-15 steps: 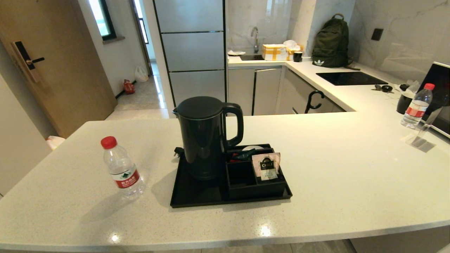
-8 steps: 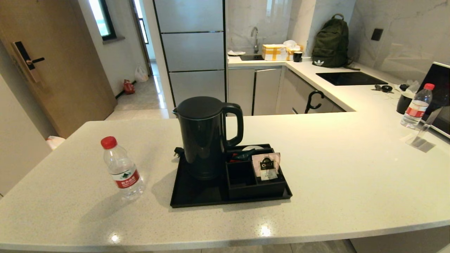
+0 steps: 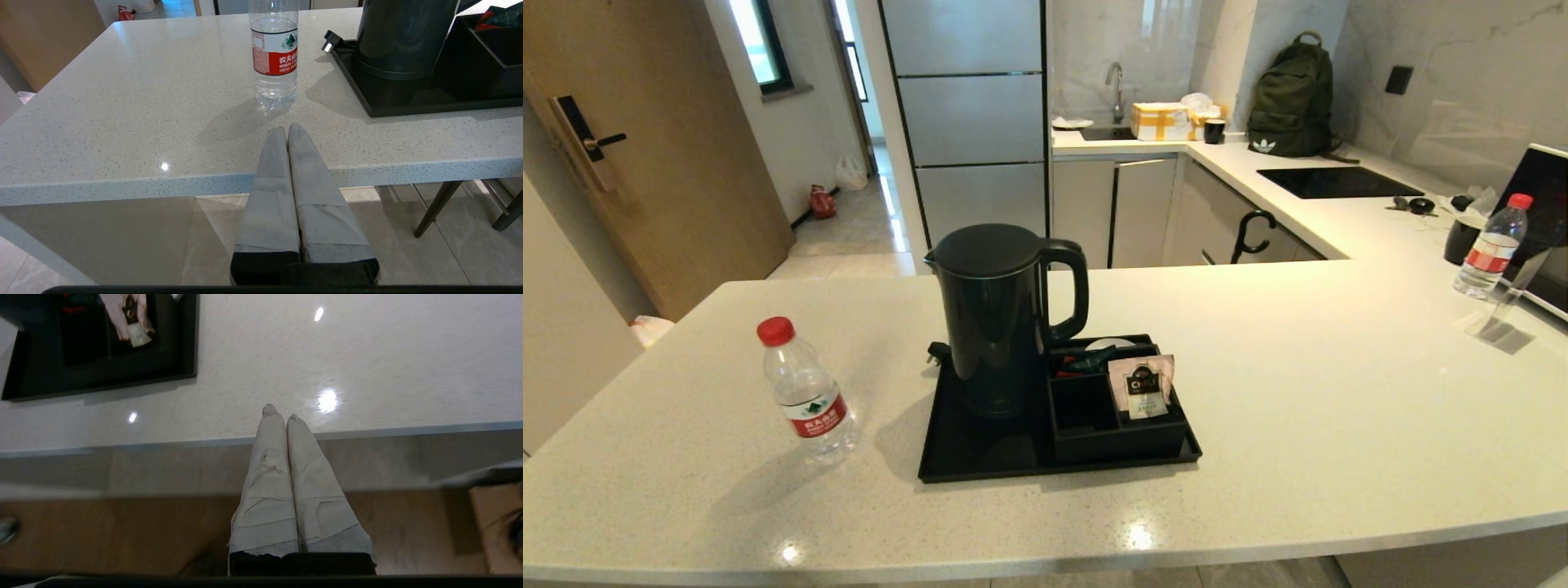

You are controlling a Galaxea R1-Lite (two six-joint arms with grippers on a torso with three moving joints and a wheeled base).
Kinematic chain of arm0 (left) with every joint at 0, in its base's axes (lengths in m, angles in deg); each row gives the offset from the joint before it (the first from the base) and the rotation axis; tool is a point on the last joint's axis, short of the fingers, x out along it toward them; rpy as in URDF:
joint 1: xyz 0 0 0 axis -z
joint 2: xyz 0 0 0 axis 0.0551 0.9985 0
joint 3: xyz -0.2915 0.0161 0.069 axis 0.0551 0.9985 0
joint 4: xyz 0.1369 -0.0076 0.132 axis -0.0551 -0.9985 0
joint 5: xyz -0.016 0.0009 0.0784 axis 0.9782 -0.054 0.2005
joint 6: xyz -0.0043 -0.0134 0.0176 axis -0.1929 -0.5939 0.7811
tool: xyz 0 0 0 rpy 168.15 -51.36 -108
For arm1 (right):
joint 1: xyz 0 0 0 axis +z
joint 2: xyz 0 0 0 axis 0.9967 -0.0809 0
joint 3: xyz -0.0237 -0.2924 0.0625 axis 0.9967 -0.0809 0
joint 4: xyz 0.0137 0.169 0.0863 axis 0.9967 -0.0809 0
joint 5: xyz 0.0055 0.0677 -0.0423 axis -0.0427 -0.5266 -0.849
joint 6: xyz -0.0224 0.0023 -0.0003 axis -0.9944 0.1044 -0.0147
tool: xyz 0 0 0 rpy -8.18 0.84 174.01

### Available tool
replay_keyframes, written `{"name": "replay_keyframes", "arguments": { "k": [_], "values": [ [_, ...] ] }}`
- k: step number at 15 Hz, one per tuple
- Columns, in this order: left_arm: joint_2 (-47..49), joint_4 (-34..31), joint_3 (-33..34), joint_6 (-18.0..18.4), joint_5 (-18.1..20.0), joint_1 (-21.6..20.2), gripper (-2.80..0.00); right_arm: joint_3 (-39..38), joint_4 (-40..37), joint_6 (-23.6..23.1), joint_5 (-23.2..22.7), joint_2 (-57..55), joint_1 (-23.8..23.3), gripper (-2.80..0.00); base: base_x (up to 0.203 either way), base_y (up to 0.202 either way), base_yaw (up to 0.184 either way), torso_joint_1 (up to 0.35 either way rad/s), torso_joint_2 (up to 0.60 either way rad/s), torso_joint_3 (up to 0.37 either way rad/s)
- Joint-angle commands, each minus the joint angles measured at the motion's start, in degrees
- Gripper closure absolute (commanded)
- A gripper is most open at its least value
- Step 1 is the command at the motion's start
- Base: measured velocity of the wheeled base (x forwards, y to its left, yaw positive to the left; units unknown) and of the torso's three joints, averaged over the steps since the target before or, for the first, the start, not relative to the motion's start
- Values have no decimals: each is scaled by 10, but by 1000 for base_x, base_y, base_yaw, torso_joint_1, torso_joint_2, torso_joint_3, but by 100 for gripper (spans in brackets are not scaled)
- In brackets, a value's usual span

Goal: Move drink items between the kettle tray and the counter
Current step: Pick up the tea bag

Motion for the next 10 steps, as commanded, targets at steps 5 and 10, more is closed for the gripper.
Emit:
{"name": "replay_keyframes", "arguments": {
  "k": [5,10],
  "values": [
    [2,0,0,0,0,0,0,212,-13,32,-66,-436,32,0,0,0,0,0,0,0],
    [1,0,0,0,-1,0,0,427,-24,70,-84,-617,87,0,0,0,0,0,0,0]
  ]
}}
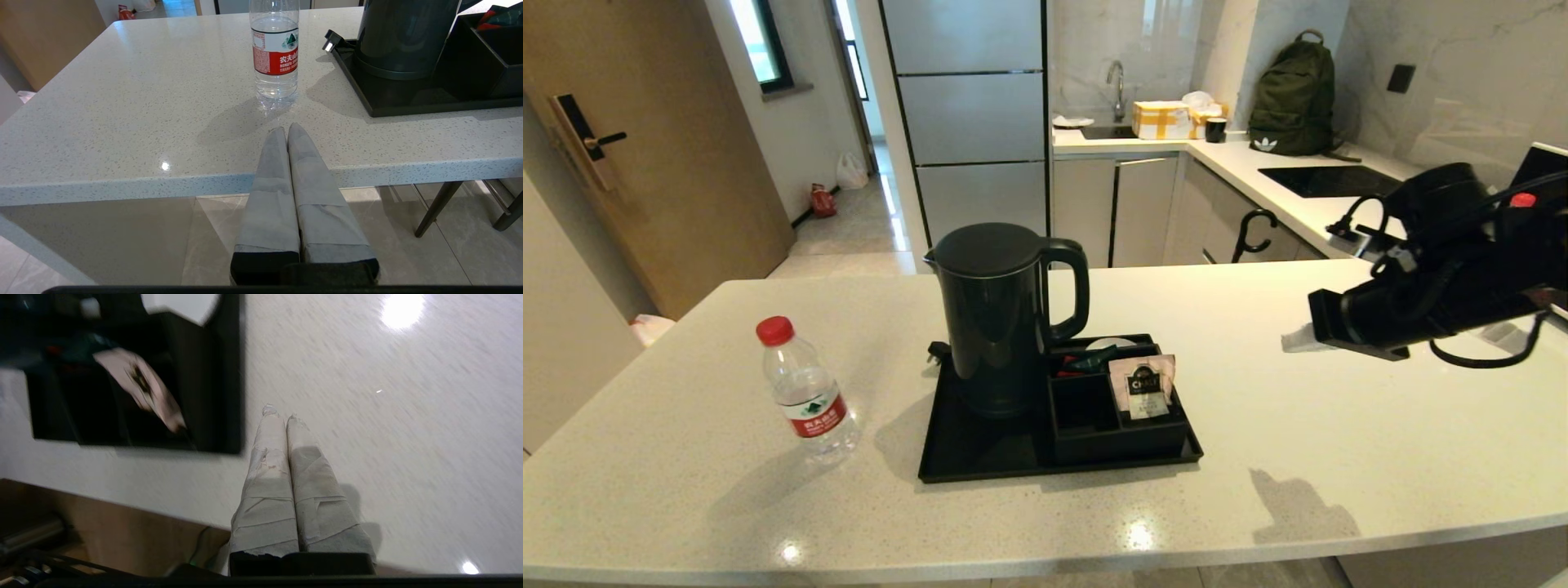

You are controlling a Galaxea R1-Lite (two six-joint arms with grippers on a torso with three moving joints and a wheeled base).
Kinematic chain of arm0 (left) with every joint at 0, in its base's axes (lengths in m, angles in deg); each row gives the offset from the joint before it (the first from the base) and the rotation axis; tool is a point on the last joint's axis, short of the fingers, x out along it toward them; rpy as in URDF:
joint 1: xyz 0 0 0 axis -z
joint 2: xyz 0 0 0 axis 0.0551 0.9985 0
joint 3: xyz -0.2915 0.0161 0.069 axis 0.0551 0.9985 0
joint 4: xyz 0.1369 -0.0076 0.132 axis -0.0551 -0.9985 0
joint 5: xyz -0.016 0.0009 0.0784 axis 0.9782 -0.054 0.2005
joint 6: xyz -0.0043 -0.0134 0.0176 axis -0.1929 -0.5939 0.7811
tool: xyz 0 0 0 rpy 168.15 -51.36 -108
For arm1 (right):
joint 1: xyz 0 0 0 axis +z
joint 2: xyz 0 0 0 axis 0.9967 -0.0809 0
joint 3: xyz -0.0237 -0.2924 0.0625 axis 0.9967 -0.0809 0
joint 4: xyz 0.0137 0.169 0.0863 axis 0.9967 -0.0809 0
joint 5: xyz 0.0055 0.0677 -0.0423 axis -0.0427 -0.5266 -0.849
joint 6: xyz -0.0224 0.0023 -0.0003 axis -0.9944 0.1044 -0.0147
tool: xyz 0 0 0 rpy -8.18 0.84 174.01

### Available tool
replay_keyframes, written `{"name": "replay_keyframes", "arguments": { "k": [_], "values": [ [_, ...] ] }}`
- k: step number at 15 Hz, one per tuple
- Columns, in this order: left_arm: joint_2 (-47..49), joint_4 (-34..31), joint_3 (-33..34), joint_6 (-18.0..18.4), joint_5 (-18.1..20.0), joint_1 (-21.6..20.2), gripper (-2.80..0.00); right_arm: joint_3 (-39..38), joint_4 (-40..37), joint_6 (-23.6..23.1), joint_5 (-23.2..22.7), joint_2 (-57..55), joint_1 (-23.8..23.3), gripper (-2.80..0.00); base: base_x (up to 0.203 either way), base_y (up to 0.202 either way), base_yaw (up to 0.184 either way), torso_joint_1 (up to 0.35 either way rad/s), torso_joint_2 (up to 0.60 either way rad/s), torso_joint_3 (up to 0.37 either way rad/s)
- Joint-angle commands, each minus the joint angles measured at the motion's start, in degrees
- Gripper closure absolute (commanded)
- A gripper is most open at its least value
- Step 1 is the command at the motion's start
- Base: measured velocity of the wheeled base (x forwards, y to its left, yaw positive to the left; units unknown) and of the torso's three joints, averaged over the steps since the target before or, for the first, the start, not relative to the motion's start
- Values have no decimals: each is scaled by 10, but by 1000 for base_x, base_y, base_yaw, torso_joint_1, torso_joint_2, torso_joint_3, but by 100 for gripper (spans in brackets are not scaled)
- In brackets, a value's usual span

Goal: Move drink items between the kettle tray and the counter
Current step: Pick up the tea bag

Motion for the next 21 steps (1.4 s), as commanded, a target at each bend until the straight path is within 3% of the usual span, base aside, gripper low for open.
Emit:
{"name": "replay_keyframes", "arguments": {
  "k": [1,4,5,11,21],
  "values": [
    [1,0,0,0,1,0,0,78,-16,28,-3,-86,39,0,0,0,0,0,0,0],
    [0,0,0,0,1,0,0,69,-34,56,13,-82,100,0,0,0,0,0,0,0],
    [1,0,0,0,1,0,0,60,-33,65,32,-79,114,-280,0,0,0,0,0,0],
    [1,0,0,0,1,0,0,56,-32,94,45,-61,159,-280,0,0,0,0,0,0],
    [0,0,0,0,1,0,0,85,-1,93,48,-121,176,-280,0,0,0,0,0,0]
  ]
}}
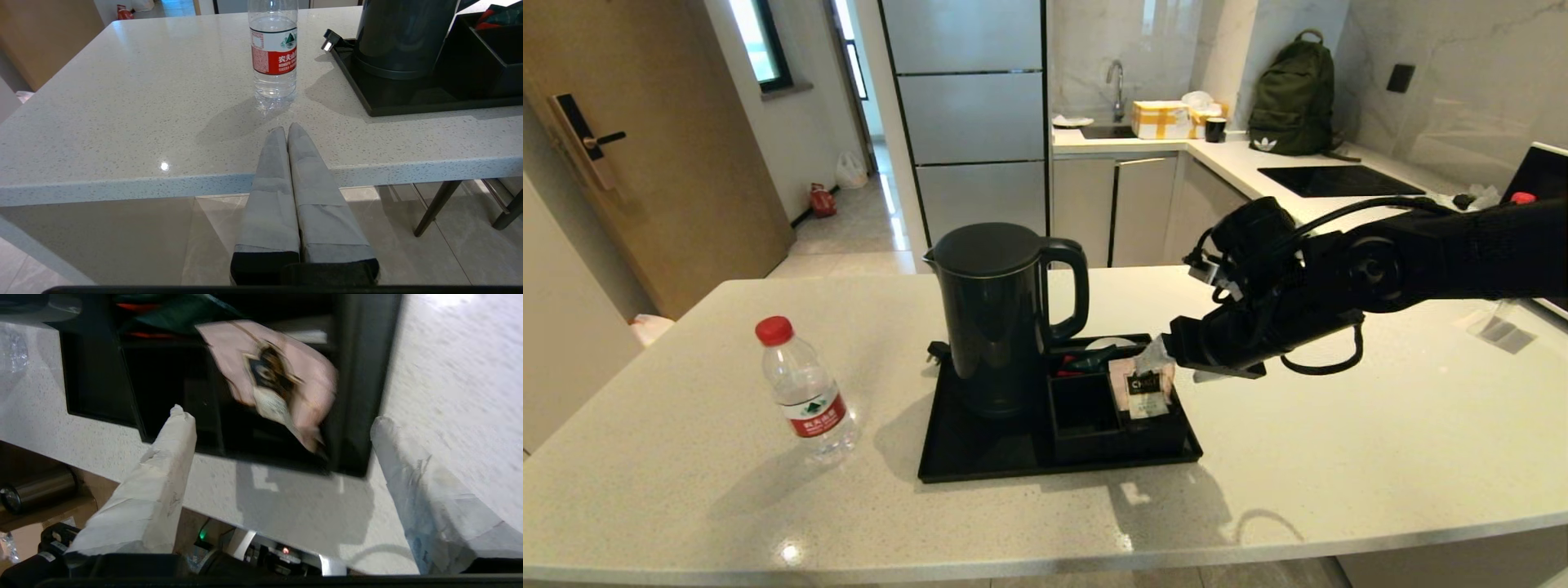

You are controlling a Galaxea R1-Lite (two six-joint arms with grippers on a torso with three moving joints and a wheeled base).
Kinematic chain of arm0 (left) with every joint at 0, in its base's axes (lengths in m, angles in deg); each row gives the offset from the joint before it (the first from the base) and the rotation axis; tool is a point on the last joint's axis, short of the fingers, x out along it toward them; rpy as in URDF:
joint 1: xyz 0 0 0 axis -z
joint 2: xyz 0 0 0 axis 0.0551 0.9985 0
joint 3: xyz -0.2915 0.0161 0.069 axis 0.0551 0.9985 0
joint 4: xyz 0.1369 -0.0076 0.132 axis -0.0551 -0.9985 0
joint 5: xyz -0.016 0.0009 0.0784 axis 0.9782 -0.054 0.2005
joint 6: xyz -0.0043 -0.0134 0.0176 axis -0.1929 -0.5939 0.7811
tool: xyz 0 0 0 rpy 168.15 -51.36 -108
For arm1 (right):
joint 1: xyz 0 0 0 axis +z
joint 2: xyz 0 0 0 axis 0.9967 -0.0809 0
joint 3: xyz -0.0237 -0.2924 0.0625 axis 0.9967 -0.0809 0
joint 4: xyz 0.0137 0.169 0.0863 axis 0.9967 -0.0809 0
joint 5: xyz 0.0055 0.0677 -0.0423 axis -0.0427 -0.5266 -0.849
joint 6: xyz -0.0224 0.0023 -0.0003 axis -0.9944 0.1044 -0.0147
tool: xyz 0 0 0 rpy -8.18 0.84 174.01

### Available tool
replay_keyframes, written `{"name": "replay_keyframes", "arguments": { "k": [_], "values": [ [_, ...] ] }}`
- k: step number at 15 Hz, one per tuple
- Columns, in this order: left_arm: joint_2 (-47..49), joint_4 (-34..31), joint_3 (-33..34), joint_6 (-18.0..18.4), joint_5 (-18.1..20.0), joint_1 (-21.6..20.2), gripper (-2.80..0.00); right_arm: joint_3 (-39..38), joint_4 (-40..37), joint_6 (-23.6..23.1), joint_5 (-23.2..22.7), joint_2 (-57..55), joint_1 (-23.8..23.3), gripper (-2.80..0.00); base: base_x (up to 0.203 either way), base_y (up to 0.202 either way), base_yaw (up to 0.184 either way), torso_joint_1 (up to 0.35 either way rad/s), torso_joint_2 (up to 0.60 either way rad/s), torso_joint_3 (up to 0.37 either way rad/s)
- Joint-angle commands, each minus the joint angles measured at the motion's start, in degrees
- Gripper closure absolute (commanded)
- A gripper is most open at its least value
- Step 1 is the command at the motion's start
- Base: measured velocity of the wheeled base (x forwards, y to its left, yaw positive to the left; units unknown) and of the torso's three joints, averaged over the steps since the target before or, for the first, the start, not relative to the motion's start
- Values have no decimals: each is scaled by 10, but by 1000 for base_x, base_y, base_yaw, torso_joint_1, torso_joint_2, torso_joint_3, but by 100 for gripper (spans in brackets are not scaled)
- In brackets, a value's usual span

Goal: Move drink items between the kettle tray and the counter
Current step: Pick up the tea bag

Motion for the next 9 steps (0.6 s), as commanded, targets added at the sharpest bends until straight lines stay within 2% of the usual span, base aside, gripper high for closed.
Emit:
{"name": "replay_keyframes", "arguments": {
  "k": [1,8,9],
  "values": [
    [0,0,0,0,0,0,0,4,11,1,0,-23,1,-280,0,0,0,0,0,0],
    [0,0,0,0,0,0,0,13,20,2,2,-42,0,-280,0,0,0,0,0,0],
    [0,0,0,0,-1,-1,0,13,21,2,2,-42,0,0,0,0,0,0,0,0]
  ]
}}
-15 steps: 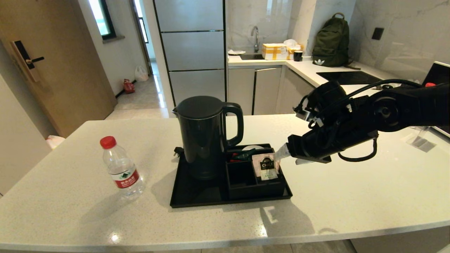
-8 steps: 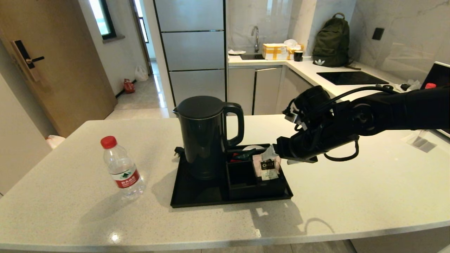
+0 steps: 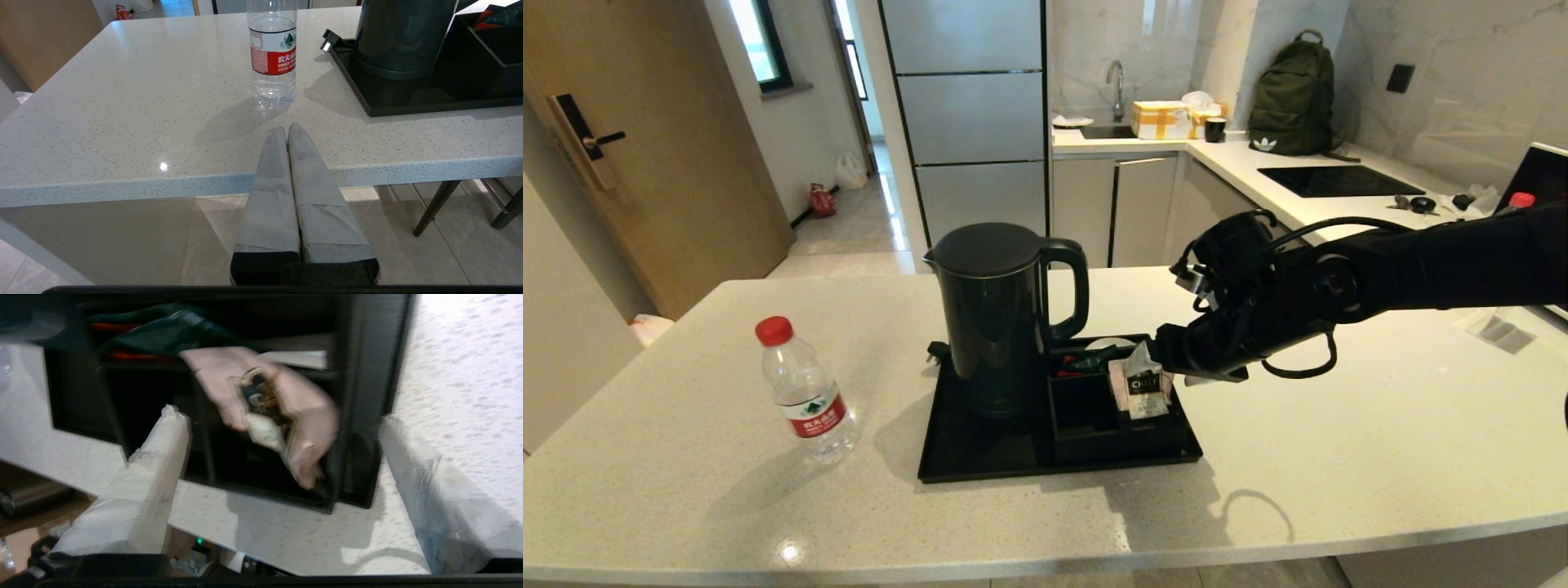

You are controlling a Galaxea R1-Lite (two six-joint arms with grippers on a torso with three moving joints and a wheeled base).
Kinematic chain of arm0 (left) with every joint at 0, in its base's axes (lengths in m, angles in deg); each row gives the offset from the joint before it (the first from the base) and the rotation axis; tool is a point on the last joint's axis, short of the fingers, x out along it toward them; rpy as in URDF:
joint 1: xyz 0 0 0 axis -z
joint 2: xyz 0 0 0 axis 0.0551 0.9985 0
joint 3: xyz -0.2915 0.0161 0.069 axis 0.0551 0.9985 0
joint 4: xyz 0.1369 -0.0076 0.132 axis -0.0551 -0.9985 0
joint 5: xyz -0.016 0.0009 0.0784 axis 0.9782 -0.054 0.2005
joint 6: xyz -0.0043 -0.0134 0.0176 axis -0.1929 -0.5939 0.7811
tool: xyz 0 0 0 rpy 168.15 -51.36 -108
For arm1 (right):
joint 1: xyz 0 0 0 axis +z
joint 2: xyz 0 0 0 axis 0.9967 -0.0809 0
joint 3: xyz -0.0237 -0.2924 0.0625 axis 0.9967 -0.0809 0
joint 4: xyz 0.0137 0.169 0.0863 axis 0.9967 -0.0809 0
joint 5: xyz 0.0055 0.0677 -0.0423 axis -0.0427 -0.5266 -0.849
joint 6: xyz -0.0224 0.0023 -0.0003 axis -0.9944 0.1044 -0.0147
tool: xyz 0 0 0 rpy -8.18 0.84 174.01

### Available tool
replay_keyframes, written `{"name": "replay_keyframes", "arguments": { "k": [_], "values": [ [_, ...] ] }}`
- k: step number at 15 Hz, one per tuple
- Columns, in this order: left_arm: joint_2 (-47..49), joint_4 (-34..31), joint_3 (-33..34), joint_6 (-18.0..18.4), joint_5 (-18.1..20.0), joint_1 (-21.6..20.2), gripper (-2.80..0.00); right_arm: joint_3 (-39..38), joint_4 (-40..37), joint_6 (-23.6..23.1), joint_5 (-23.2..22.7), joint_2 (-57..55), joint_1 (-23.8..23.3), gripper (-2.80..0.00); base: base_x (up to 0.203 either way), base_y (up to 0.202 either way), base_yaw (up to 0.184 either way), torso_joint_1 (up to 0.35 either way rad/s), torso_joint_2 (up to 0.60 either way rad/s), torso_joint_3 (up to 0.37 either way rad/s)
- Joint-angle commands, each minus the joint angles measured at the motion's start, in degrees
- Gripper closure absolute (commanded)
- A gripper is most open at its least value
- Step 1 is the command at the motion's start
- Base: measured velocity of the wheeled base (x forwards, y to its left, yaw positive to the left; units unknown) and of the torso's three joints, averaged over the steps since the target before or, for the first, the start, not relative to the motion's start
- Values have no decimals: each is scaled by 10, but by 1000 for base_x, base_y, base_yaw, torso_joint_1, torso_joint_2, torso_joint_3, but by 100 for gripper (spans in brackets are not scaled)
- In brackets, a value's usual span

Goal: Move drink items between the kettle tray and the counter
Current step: Pick up the tea bag, then place it on the right

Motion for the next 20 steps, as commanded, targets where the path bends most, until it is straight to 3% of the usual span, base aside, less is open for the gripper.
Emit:
{"name": "replay_keyframes", "arguments": {
  "k": [1,15,20],
  "values": [
    [0,0,0,0,0,0,0,-1,3,1,1,-3,1,0,0,0,0,0,0,0],
    [0,0,0,0,0,0,0,-2,3,1,3,21,1,0,0,0,0,0,0,0],
    [0,0,0,0,0,0,0,-27,-1,23,10,157,-26,0,0,0,0,0,0,0]
  ]
}}
